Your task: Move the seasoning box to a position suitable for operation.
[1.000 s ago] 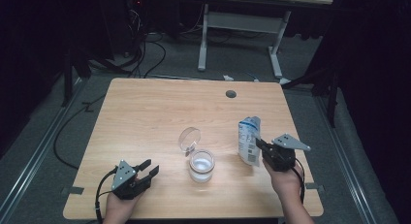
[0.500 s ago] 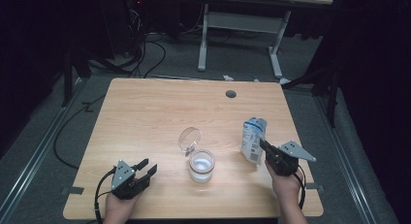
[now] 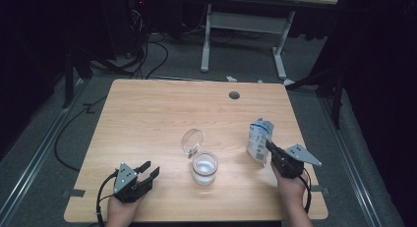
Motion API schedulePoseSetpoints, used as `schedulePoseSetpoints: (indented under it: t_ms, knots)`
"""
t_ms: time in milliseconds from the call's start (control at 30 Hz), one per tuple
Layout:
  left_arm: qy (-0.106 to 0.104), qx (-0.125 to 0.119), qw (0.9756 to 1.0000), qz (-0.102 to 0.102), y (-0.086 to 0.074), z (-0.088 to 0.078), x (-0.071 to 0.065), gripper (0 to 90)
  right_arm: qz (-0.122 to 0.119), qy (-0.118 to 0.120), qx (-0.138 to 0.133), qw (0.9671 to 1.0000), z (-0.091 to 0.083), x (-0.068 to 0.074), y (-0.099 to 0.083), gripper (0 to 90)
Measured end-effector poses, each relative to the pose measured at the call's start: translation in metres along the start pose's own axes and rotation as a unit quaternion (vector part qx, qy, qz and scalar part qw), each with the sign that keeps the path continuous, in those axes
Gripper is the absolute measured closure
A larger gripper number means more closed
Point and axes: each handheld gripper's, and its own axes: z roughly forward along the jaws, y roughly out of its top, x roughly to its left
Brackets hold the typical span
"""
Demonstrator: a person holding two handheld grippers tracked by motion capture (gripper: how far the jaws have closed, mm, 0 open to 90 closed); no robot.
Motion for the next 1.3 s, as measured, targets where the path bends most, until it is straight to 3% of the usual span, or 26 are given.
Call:
schedulePoseSetpoints:
  t_ms: [367, 1300]
  knots:
    - [-0.008, -0.001, 1.0, 0.001, -0.0026, -0.0029, 0.0031, 56.0, -0.013, -0.007, 0.007, 0.9999, -0.0077, 0.008, -0.005, 89.5]
    - [-0.014, 0.005, 0.9999, 0.001, -0.0044, -0.0009, 0.0031, 55.5, -0.01, -0.008, 0.011, 0.9999, -0.0048, 0.0099, -0.0061, 80.5]
